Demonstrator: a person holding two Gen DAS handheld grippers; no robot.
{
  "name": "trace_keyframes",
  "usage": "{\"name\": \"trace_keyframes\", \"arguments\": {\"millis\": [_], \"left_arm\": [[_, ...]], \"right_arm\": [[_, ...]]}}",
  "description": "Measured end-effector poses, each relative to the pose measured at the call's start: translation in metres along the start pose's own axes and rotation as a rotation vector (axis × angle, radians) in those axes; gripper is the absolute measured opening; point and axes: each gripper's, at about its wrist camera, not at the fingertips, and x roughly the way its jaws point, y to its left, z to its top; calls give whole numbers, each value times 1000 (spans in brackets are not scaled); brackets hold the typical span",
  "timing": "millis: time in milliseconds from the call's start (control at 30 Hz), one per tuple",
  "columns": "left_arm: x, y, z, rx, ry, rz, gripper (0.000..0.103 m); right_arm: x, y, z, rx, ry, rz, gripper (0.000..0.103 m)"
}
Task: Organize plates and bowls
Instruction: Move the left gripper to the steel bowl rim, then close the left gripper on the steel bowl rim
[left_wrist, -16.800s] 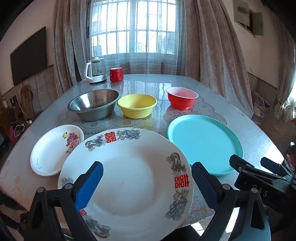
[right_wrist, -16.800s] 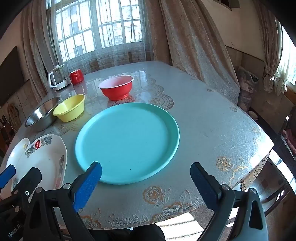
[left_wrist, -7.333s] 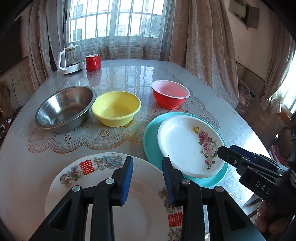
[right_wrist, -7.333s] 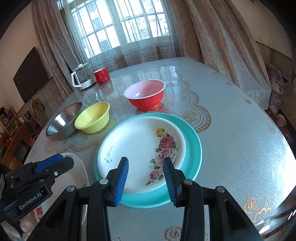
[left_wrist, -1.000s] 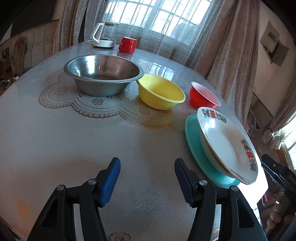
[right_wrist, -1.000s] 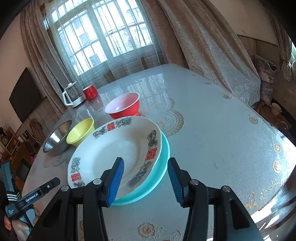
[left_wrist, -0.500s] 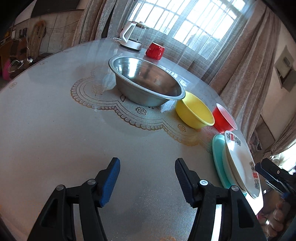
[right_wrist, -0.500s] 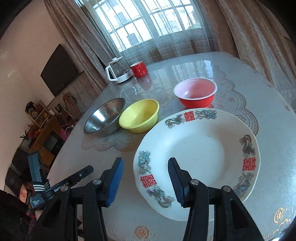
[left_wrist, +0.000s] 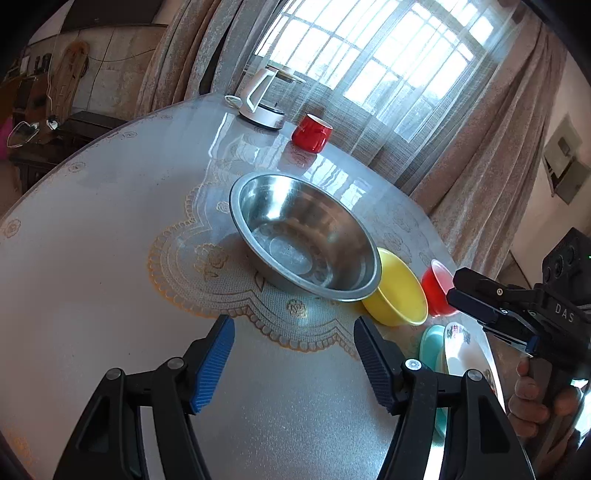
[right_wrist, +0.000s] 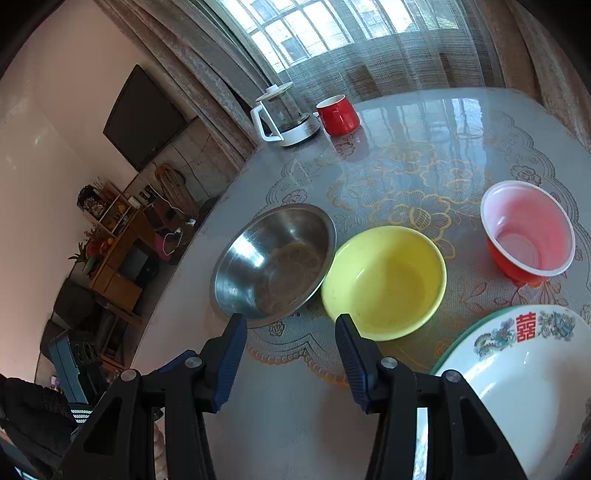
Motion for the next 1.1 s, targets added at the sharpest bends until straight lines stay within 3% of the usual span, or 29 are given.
{"name": "trace_keyframes", "arguments": {"millis": [267,433,500,600,700,767,833,900,1033,1100], "left_arm": [[27,6,36,-14,-37,50,63],[49,10,46,-11,-18,96,52],[55,13,46,-6,-1,97,51],[64,16,44,9,21,120,37],[67,15,45,13,25,112,32],[67,18,46,8,16,122,34],[67,20,45,4,16,124,35],[66,19,46,12,14,134,35],[66,16,47,24,19,163,36],[65,16,47,28,14,164,37]], "right_arm": [[63,0,62,-21,43,-7,51],[107,-6,92,-15,88,-43,51],[123,-8,96,-18,113,-53,51],[133,-5,97,-42,108,-15,51],[141,5,93,-74,160,-22,51],[132,8,94,-118,102,-82,50],[124,-1,99,-57,68,-43,51],[130,-8,101,-35,109,-38,52],[139,-10,98,-69,135,-122,52],[135,-14,98,-54,106,-123,52]]}}
